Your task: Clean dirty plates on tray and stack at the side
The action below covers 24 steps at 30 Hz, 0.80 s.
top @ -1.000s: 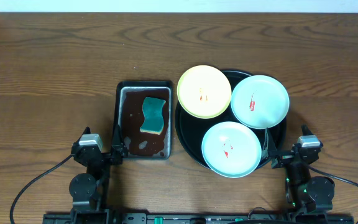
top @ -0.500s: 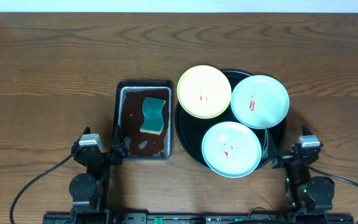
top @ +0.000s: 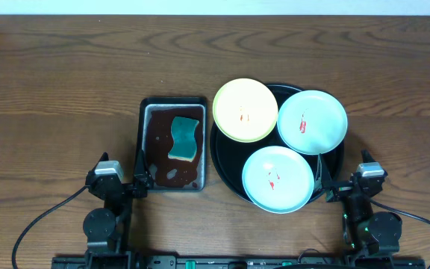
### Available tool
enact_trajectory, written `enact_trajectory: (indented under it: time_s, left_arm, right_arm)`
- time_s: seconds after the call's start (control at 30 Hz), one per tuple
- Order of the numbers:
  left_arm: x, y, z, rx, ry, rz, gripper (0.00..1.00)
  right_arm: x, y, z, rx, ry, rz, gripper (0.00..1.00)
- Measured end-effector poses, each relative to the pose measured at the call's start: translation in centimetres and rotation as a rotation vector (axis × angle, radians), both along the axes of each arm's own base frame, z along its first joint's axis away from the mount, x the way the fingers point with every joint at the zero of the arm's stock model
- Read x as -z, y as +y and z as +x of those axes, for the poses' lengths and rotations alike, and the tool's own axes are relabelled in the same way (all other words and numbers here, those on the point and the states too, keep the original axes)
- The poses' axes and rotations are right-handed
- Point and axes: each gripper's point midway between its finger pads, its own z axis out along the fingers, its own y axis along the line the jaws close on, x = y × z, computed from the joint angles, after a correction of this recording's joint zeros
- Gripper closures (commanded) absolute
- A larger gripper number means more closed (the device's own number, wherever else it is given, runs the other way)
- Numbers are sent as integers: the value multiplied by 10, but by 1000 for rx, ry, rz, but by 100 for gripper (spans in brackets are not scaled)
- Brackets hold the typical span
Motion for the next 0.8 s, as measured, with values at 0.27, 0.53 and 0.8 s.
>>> enact_trajectory:
  time_s: [0.27, 0.53, 0.8]
  left_arm:
    - [2, 0, -1, -1, 26, -29, 15]
    - [31, -6, -11, 16, 278, -73, 15]
    - [-3, -15, -10, 48, 475, -133, 15]
  right_arm:
    - [-2, 5, -1, -28, -6, 3, 1]
    - [6, 5, -2, -27, 68, 38, 1]
    - [4, 5, -6, -15, 354, 54, 1]
